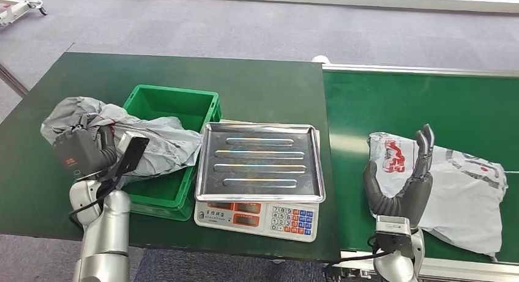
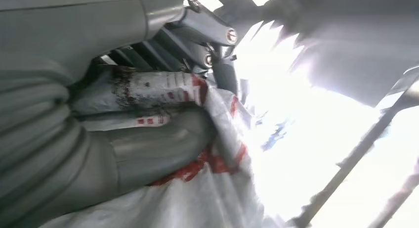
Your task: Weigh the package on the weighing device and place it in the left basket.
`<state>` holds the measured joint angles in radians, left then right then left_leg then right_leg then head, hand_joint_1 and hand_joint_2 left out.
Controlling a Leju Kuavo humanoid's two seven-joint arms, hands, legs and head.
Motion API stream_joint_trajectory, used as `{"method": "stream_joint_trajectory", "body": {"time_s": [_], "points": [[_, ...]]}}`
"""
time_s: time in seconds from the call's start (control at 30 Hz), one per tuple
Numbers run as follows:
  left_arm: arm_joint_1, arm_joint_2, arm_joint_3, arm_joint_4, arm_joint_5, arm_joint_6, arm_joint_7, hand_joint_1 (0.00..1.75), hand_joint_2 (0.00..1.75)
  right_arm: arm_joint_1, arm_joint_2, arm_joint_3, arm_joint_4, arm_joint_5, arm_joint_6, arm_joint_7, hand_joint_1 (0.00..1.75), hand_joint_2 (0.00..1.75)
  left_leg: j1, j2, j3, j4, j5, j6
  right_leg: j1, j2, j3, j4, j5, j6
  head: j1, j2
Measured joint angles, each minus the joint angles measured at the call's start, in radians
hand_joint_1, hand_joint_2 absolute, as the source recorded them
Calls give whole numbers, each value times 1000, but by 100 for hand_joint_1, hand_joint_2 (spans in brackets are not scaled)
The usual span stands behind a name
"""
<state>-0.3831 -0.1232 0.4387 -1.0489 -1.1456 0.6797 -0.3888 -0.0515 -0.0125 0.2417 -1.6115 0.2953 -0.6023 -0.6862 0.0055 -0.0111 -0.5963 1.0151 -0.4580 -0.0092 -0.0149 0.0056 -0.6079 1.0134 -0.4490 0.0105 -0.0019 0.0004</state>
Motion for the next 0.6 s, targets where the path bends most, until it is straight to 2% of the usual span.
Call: {"method": "stream_joint_trajectory", "body": {"time_s": [0.1,0.2,0.23,0.33,0.37,0.5,0.6], "points": [[-23,46,-27,124,-15,-60,166,175,175,2,-2,-10,-11,6,22,4,0,175,0,4,0,0,0,0,0,3,-1,0,1,0,0,0],[-36,81,-73,195,1,-128,208,175,175,2,-3,-20,-15,15,46,12,0,175,0,3,1,0,0,0,0,2,0,0,0,0,0,0],[-39,89,-89,207,14,-146,211,163,175,2,-3,-22,-16,19,53,15,0,175,0,3,1,0,0,0,0,1,0,0,0,0,0,0],[-39,102,-134,217,66,-161,208,32,175,0,-3,-26,-16,27,69,19,0,175,0,0,1,0,0,0,0,-1,2,0,0,0,0,0],[-36,104,-148,215,82,-146,205,0,175,0,-3,-26,-16,29,72,21,0,175,0,0,1,0,0,0,0,-1,2,0,0,0,0,0],[-13,106,-193,188,139,-31,181,0,175,0,-3,-27,-16,30,76,23,0,175,0,0,1,0,0,0,0,-1,2,0,0,0,0,0],[7,99,-209,142,248,8,63,0,175,-1,-3,-27,-16,23,70,21,0,175,0,0,1,0,0,0,0,-1,2,0,0,0,0,0]]}}
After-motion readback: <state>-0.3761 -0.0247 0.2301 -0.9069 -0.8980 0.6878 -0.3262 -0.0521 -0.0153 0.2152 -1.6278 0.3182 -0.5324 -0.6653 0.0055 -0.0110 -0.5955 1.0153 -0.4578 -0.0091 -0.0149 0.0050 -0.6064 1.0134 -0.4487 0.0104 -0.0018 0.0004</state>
